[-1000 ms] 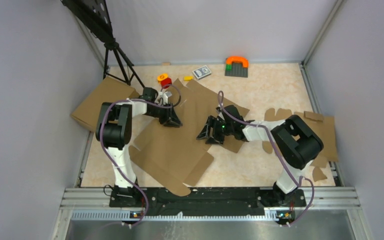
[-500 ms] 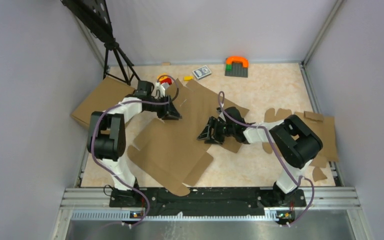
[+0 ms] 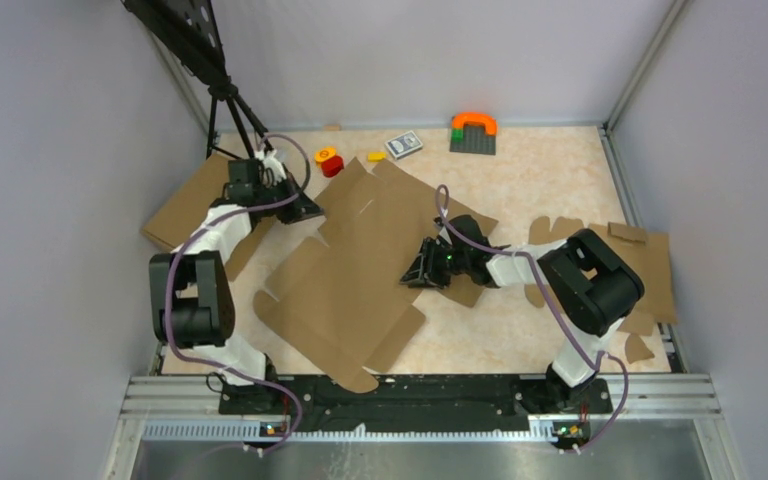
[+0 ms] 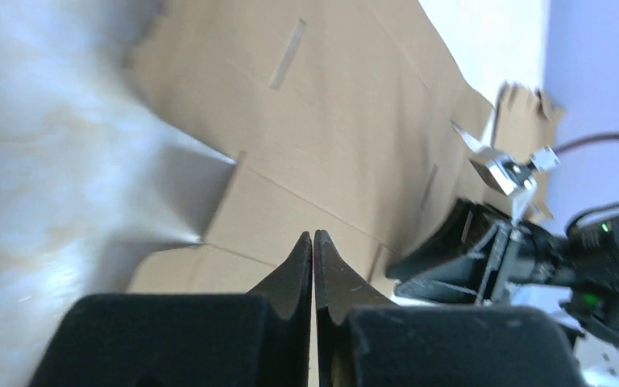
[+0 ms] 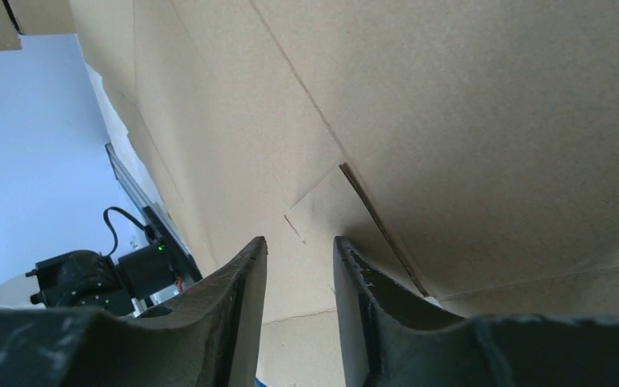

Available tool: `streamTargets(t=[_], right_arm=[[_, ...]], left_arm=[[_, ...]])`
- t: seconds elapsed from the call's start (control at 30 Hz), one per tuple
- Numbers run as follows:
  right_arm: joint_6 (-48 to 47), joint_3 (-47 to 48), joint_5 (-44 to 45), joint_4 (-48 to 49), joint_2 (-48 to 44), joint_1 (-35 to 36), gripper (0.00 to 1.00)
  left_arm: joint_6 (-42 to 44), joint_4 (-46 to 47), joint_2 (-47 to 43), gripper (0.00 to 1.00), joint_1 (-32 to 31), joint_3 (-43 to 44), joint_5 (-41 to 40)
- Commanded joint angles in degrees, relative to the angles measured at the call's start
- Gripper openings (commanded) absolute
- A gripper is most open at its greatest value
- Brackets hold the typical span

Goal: Fold the paper box

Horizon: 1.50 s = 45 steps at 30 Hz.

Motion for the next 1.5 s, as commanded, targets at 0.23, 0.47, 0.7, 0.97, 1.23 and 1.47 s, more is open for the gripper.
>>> streamTargets(t=[0.23,0.47,0.7,0.97,1.23,1.47], right_arm=[[-1.55,-0.72,1.12,-1.63,0.81,-0.15,0.2],[-1.65,-0.88,0.81,-1.67,0.61,-0.13,0.0],[-1.41,-1.23,0.95,-0.74,1.3,-0.16,0.0],[-1.33,-2.29,1.11,0.22,1.9,-0.09,0.0],[-1.75,-1.81,0.83,-0.63,0.94,-0.16,0.0],[-2.14,-1.51,0.59,-1.46,0.03,-0.12,0.0]], left_arm=[[1.53,4.46,3.77,0.0,2.59,0.32,-11.85],[0.92,5.09,12.03,0.0,2.15,1.97,-3.32],[3.65,4.59,13.46,0.0,-3.42,-0.16,-2.0],[5.19,3.51,14.7,0.0,-4.22,-2.84,-4.25],[5.59,1.64,9.44,0.0,-3.07,-1.53,-9.18],[7.56,-6.07,6.57,0.0,-2.13,3.71,-21.18]])
